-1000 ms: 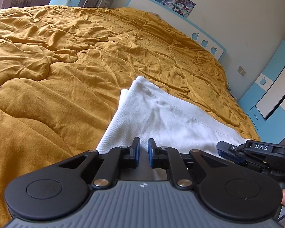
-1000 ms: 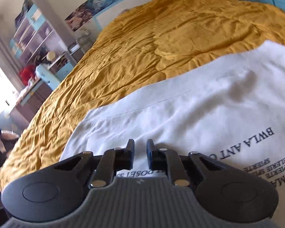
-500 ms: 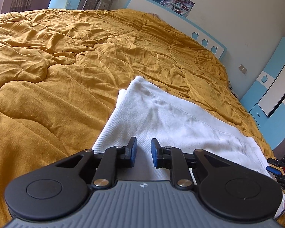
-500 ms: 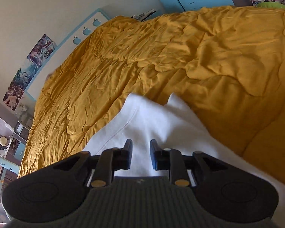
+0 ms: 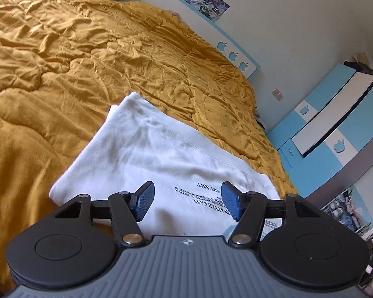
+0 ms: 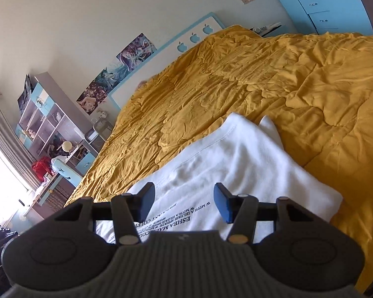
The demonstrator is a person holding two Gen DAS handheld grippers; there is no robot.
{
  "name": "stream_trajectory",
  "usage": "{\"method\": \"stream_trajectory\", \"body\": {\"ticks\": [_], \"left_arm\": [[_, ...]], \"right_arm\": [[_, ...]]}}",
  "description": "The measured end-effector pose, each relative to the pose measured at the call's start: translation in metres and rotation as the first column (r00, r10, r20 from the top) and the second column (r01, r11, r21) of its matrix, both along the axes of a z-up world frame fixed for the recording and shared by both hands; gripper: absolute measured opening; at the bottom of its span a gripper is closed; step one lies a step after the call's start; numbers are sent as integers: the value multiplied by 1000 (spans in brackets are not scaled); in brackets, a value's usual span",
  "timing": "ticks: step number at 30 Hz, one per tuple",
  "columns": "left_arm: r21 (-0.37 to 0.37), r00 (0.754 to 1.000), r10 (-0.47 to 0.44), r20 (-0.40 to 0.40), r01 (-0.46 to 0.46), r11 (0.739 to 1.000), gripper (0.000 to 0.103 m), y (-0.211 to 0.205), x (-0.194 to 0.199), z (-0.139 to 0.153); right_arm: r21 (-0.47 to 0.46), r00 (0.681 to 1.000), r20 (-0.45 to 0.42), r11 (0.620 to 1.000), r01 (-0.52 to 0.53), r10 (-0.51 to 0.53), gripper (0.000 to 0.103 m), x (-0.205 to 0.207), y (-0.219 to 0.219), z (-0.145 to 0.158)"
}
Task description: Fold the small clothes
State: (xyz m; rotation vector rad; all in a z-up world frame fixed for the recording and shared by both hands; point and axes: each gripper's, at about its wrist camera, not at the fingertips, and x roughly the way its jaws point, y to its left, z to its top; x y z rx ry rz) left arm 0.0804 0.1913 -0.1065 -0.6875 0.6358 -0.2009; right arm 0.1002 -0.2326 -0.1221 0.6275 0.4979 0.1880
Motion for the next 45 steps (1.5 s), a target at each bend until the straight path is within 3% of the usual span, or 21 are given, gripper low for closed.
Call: {"method": "stream_trajectory", "body": {"ticks": [5,9,12,15,18,21,26,29,35,36,39,40,42,45], "left_arm": [[-194,996,-9,-86,-8,981,73,11,-16,-25],[-286,983,17,-184,-70,956,72,22,-13,-46],[-285,988,-1,-156,-44,957,73,21,-14,-46],[-241,987,84,-139,-116,964,72,23,-15,-47],[-277,984,121,-134,-155,948,72,29,-9,-56],[-295,976,183,-120,-211,932,71,32,-4,-60],[-215,973,214,-86,-228,950,71,27,10,-58],[-148,967,247,-65,-254,956,68,21,15,-55],[-8,950,305,-64,-307,952,62,6,22,-50],[13,947,315,-64,-315,949,62,5,21,-50],[65,937,342,-64,-338,939,56,0,24,-51],[80,936,347,-58,-342,936,54,-2,25,-51],[109,937,347,-40,-341,934,36,-3,24,-52],[126,943,333,-20,-328,936,30,-2,23,-51]], "right_arm": [[-14,1000,16,1000,-8,8,51,-9,4,-1],[-27,998,35,998,-58,59,51,-11,18,2],[-104,993,71,991,-89,97,50,-15,36,8],[-126,985,77,982,-143,154,38,-15,57,8],[-157,964,60,956,-246,258,16,-11,87,2],[-239,945,25,920,-311,326,4,-9,119,-8],[-298,935,-48,889,-349,351,2,-8,142,-26],[-291,936,-108,889,-353,336,1,-9,144,-33],[-301,915,-209,867,-396,345,0,-12,148,-32],[-287,912,-203,869,-403,356,0,-13,146,-29],[-246,903,-46,871,-425,428,0,-23,138,-14],[-278,913,-36,874,-399,406,0,-22,141,-10],[-322,928,-41,875,-362,369,0,-16,146,-12],[-307,945,-74,894,-326,319,0,-5,145,-23]]}}
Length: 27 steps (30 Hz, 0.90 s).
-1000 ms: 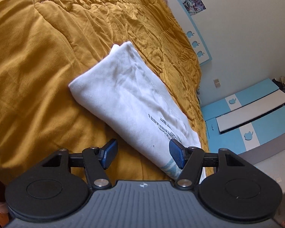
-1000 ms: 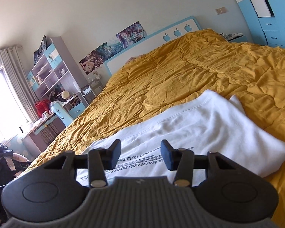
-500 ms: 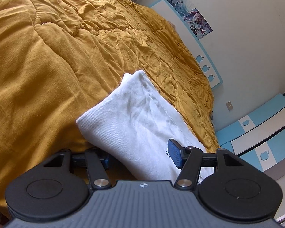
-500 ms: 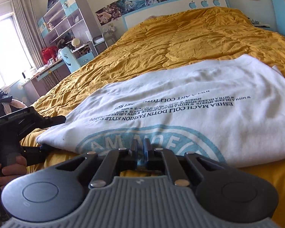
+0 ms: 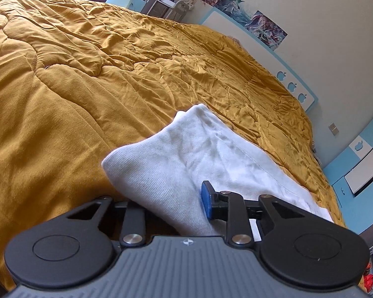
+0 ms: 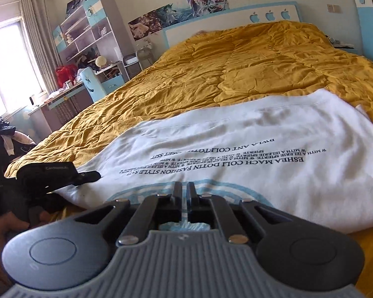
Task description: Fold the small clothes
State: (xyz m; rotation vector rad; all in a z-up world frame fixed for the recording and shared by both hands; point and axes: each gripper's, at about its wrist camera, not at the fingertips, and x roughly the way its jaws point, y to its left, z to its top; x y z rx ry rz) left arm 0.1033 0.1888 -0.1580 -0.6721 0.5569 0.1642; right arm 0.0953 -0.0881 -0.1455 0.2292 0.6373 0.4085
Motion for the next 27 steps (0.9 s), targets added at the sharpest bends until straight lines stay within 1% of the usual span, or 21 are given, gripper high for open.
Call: {"method": "stream_trajectory", "body": {"ticks": [3,4,5,6,7,8,10,12,13,15,16,17,18,19,20,22,23,24,25,27], "left_arm": [[19,1000,-20,6,20,1000,31,-1,-2,-1],[28,1000,-24,6,24,999,33,-1,-2,-1],[40,1000,-28,6,28,999,35,-2,-3,-1],[48,999,-34,6,34,998,36,-2,-4,-1],[51,999,-39,9,39,998,36,-2,-5,-1],[51,999,-43,10,42,998,36,-2,-5,-1],[42,999,-47,9,47,998,36,0,-5,0],[27,999,-49,5,49,998,38,2,-6,1],[18,999,-50,3,50,999,39,3,-7,1],[9,998,-58,5,58,998,51,3,-10,4],[18,998,-64,7,64,998,55,1,-13,7],[33,998,-69,10,68,997,61,-1,-15,9],[59,998,-66,15,65,996,65,-4,-19,13],[85,998,-56,20,55,995,68,-7,-23,16],[112,998,-48,26,45,993,72,-10,-26,17],[153,998,-47,29,42,987,73,-13,-29,18],[160,998,-50,24,45,986,73,-12,-29,17],[157,998,-52,22,47,986,73,-11,-29,17],[150,998,-52,25,47,988,73,-10,-30,17],[143,998,-54,27,49,988,73,-8,-30,18]], "right_arm": [[56,1000,-16,998,14,-13,1,2,-10,-3],[90,999,-18,995,30,-29,13,0,-16,-3],[155,998,-35,986,59,-54,25,-4,-28,-4],[214,996,-51,973,81,-72,45,-8,-38,-6],[300,993,-81,948,110,-90,51,-13,-53,-8],[380,986,-125,912,152,-113,51,-20,-69,-13],[463,968,-183,853,239,-171,52,-32,-94,-18],[474,943,-217,817,327,-251,52,-41,-113,-21],[470,919,-235,791,392,-316,53,-46,-126,-22],[495,886,-266,735,463,-379,53,-50,-143,-26],[517,873,-286,704,488,-395,52,-50,-152,-30],[536,865,-303,679,501,-400,52,-48,-157,-33],[558,856,-327,649,517,-402,52,-46,-163,-36],[569,843,-353,621,538,-406,50,-45,-167,-40],[584,824,-393,582,566,-408,49,-47,-169,-45],[608,804,-435,527,594,-405,46,-55,-173,-50],[613,798,-446,512,602,-405,46,-59,-175,-49],[608,792,-452,508,610,-411,47,-61,-177,-47],[594,784,-450,513,620,-428,48,-63,-178,-43],[562,769,-428,526,638,-476,48,-68,-183,-37]]}}
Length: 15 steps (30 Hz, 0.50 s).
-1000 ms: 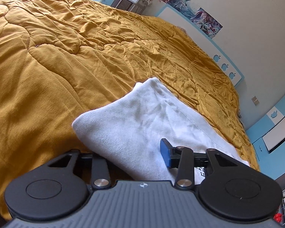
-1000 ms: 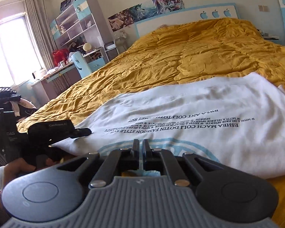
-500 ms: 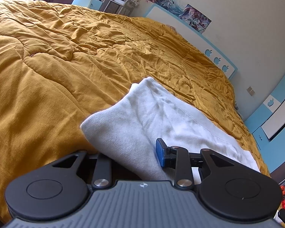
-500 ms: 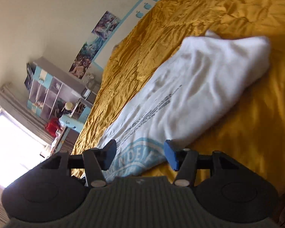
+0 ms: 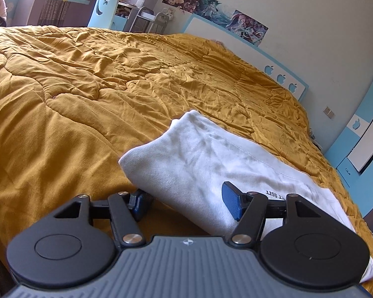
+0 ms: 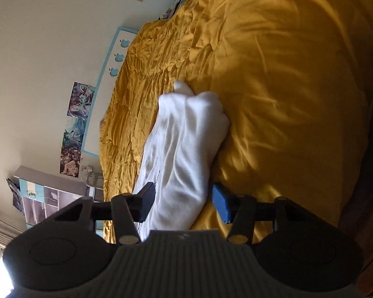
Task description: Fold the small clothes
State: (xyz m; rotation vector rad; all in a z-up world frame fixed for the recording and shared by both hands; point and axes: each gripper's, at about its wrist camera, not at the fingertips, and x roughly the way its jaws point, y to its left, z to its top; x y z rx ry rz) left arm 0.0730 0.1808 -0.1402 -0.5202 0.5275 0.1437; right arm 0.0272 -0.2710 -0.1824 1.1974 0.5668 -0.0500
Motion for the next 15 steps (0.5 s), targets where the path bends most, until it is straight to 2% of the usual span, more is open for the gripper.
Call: {"method": "stream_trajectory", "body": {"ticks": [4,6,9,11,12,13,14,15], "left_arm": [[20,1000,27,-3,-27,999,73,1,-4,3],[54,999,9,-46,-6,999,73,-1,-2,7],[114,995,67,-73,-58,992,72,-5,-11,19],[198,985,168,-44,-156,968,72,-9,-22,30],[261,974,225,-20,-212,942,72,-14,-27,38],[325,964,267,12,-256,910,72,-20,-30,46],[371,962,267,56,-268,889,72,-28,-33,55],[393,970,219,102,-242,887,72,-35,-36,63]], "right_arm": [[33,1000,-7,999,14,-14,48,10,-9,-8],[52,999,-12,998,32,-31,48,19,-11,-13],[102,999,23,994,34,-36,48,34,-13,-17],[115,998,1,991,61,-61,38,43,-12,-19],[117,998,7,991,68,-70,20,44,-14,-20],[104,998,15,993,64,-66,12,46,-14,-20],[82,998,24,995,58,-60,12,45,-12,-17],[66,998,33,996,54,-56,11,44,-11,-15]]}}
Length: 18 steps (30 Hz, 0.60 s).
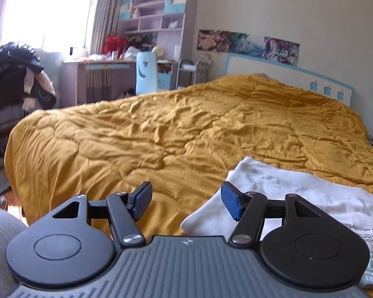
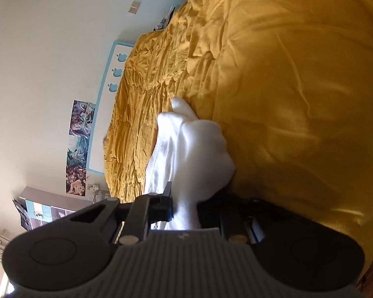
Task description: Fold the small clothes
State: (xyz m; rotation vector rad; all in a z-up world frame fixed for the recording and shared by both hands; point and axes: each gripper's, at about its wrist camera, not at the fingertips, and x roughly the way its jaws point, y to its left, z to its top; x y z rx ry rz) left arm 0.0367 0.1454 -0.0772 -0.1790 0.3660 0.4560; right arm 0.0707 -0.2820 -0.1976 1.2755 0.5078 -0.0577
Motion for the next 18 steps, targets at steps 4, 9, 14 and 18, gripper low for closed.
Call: {"method": "stream_trajectory", "body": {"ticks": [4,9,14,18], "left_arm": [[-51,920,-384,78,388,920,60,-38,7,14],[-223,689,-724,-29,701,677,0,-105,37,-11],[-293,628,-740,-241,680,672,0,-135,54,-57],[-366,629,-746,-219,656,660,0,-122,51,-62]], "right_arm": [[-130,998,44,991,-37,43,11,8,7,16],[-178,993,95,982,-57,75,11,10,9,28],[-260,983,137,962,-79,118,11,18,15,43],[-330,976,150,939,-100,157,11,24,23,54]]}}
